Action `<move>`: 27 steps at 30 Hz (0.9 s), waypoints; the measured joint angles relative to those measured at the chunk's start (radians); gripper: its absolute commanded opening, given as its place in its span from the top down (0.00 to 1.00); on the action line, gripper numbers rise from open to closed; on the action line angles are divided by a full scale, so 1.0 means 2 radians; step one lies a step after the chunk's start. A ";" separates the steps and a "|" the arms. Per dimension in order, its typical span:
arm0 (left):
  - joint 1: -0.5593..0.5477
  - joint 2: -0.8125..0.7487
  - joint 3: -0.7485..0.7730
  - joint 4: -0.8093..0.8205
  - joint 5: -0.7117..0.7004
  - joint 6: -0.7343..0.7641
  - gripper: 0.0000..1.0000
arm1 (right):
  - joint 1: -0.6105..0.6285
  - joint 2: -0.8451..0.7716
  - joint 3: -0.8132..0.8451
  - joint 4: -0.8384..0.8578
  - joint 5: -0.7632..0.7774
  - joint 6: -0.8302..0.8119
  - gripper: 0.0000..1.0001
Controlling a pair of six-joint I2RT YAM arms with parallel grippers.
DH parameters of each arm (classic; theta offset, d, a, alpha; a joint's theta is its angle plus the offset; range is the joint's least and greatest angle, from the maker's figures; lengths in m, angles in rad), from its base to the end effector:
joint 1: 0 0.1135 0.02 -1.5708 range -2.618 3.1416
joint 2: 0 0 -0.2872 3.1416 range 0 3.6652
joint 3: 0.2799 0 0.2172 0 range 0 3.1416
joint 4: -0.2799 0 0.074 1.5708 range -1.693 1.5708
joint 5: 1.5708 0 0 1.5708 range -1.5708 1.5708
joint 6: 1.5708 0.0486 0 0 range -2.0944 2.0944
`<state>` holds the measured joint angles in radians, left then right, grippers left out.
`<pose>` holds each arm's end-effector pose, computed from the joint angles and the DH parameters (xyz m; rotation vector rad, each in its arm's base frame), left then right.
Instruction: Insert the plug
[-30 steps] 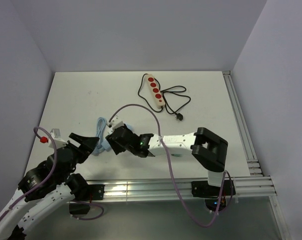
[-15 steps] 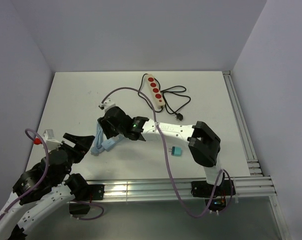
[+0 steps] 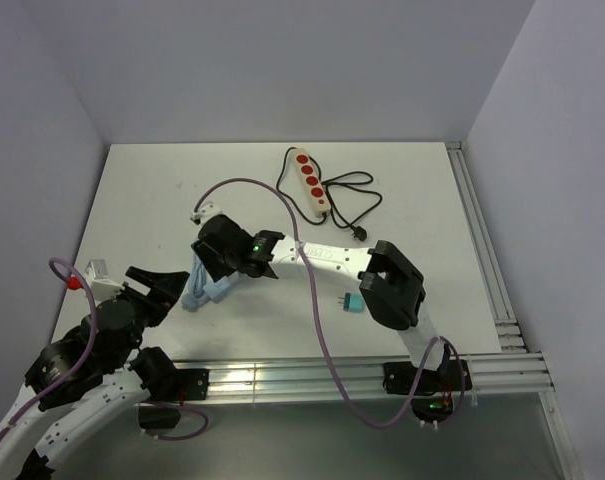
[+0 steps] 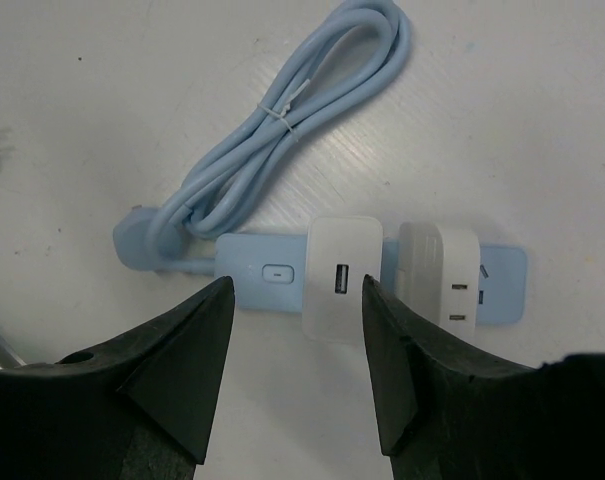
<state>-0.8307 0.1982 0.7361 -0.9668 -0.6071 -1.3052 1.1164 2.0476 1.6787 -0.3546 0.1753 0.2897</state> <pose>0.0141 0.0257 0.2812 -0.8476 1.8203 -0.8107 0.2093 0.4091 0.2687 -0.8537 2.1769 0.5246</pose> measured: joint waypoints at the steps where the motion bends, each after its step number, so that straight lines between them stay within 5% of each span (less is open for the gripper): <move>1: 0.000 0.000 0.000 0.000 0.000 0.000 0.20 | 0.000 0.004 0.007 -0.004 0.001 -0.001 0.39; 17: 0.000 0.000 0.000 0.000 0.000 0.000 0.20 | -0.003 0.035 0.036 -0.039 0.026 -0.013 0.39; 27: 0.000 0.000 0.000 0.001 0.000 0.000 0.20 | -0.010 0.037 0.039 -0.056 0.018 -0.015 0.48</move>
<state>-0.8307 0.1978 0.7353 -0.9649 -0.6067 -1.3048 1.0966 2.1223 1.7561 -0.4667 0.2115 0.2596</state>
